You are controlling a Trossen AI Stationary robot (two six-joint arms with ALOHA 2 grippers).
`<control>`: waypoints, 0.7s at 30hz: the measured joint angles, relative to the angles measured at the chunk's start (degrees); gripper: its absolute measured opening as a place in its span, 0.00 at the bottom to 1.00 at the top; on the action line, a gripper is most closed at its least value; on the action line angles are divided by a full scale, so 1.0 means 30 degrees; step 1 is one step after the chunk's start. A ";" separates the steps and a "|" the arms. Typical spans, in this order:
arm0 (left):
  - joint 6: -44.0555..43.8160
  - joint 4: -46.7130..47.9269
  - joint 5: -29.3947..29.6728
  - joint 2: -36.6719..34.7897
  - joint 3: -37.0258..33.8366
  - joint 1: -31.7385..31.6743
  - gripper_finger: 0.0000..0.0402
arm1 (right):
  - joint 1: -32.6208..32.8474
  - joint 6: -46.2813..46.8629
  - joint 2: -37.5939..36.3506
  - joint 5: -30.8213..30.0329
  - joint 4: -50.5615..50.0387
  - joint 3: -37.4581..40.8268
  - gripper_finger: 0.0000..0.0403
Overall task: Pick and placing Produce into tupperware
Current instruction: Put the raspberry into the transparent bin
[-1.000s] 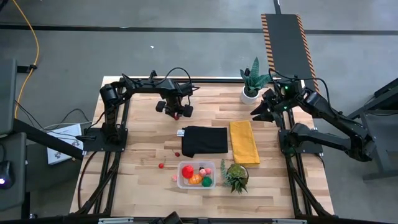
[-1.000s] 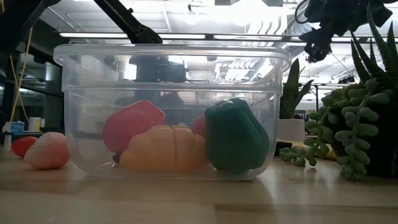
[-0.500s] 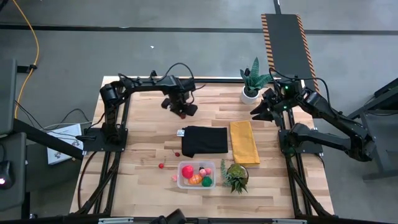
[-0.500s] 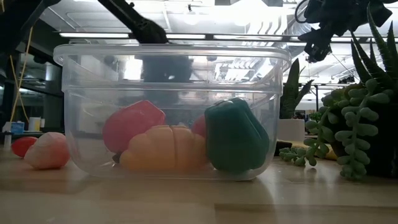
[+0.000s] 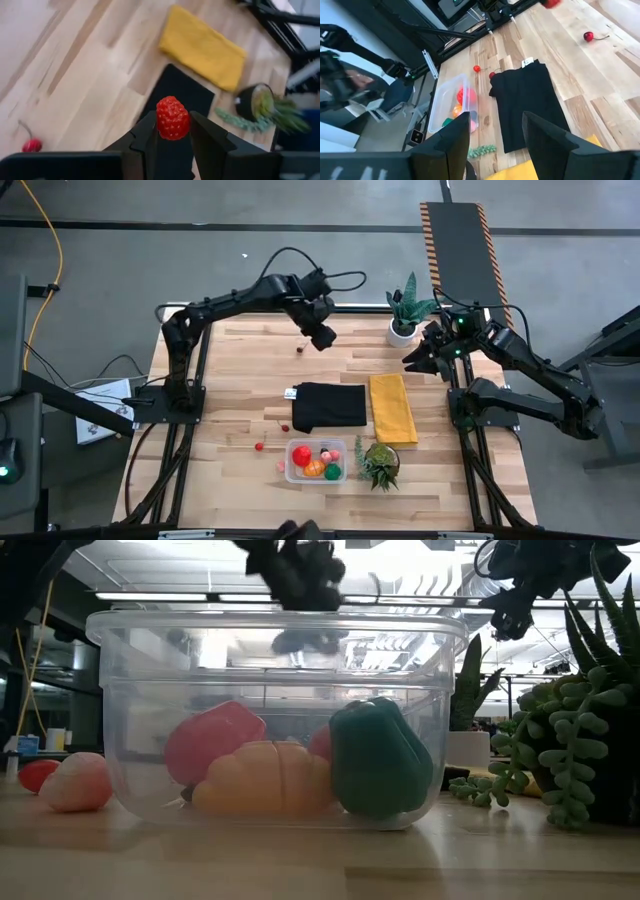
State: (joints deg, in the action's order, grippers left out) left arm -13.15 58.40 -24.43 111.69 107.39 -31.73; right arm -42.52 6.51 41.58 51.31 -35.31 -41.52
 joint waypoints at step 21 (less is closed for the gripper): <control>0.0422 0.5146 0.4024 0.0005 0.2974 0.7538 0.24 | 0.0000 0.0181 0.0000 -0.0139 -0.0001 0.0000 0.43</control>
State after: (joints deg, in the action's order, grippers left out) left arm -11.89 73.84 -12.36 111.70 116.31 -9.11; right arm -42.52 7.05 41.58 50.89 -35.31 -41.52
